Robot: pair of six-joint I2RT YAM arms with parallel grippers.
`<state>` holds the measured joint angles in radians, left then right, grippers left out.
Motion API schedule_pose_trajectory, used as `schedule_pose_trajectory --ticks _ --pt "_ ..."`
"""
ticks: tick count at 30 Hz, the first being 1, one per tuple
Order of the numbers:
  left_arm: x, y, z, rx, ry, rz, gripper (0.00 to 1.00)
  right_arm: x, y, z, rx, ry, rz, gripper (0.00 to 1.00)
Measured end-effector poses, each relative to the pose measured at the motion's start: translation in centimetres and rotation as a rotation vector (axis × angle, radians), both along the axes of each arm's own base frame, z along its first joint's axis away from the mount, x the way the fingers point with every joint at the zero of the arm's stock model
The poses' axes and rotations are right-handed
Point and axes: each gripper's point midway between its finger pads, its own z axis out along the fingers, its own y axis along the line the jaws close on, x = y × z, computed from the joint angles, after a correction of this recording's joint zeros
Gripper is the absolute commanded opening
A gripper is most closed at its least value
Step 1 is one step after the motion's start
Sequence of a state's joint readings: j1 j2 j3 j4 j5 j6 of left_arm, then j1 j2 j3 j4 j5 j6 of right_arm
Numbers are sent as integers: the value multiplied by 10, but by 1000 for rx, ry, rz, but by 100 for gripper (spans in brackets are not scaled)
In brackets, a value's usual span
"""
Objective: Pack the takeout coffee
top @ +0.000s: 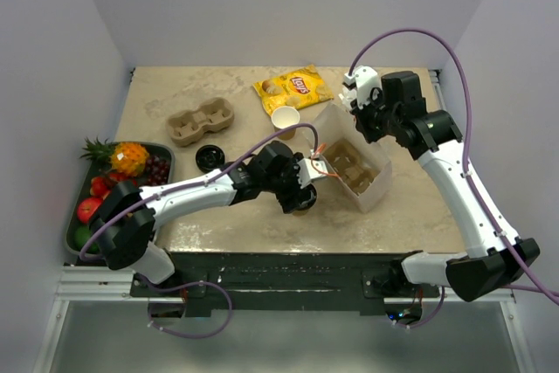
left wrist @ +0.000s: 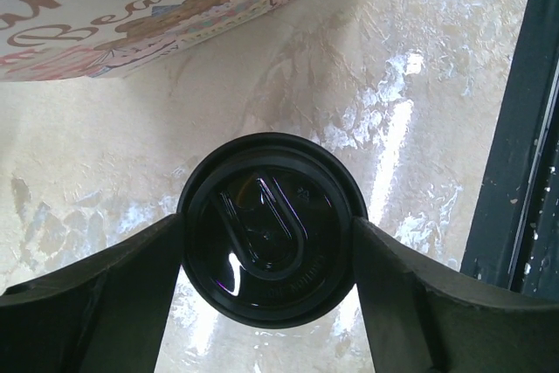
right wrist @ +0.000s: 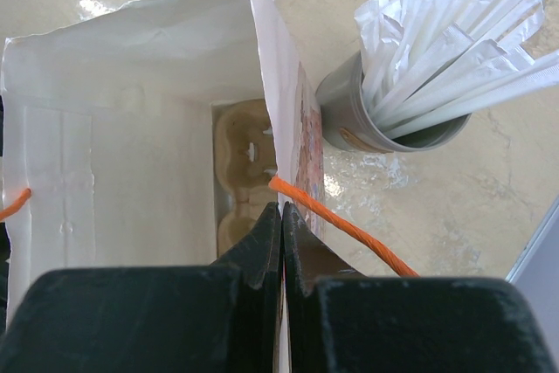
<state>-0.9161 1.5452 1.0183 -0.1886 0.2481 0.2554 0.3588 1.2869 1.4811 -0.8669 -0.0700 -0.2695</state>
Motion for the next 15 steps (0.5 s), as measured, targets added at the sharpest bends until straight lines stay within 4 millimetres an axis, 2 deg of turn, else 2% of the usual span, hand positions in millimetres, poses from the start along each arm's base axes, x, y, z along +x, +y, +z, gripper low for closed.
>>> schedule_pose_trajectory --ticks 7,11,15 --pt "3 0 0 9 -31 9 67 0 0 0 0 0 0 0" --pt "4 -1 0 9 -37 4 51 0 0 0 0 0 0 0" --pt "3 -1 0 8 -33 1 49 0 0 0 0 0 0 0"
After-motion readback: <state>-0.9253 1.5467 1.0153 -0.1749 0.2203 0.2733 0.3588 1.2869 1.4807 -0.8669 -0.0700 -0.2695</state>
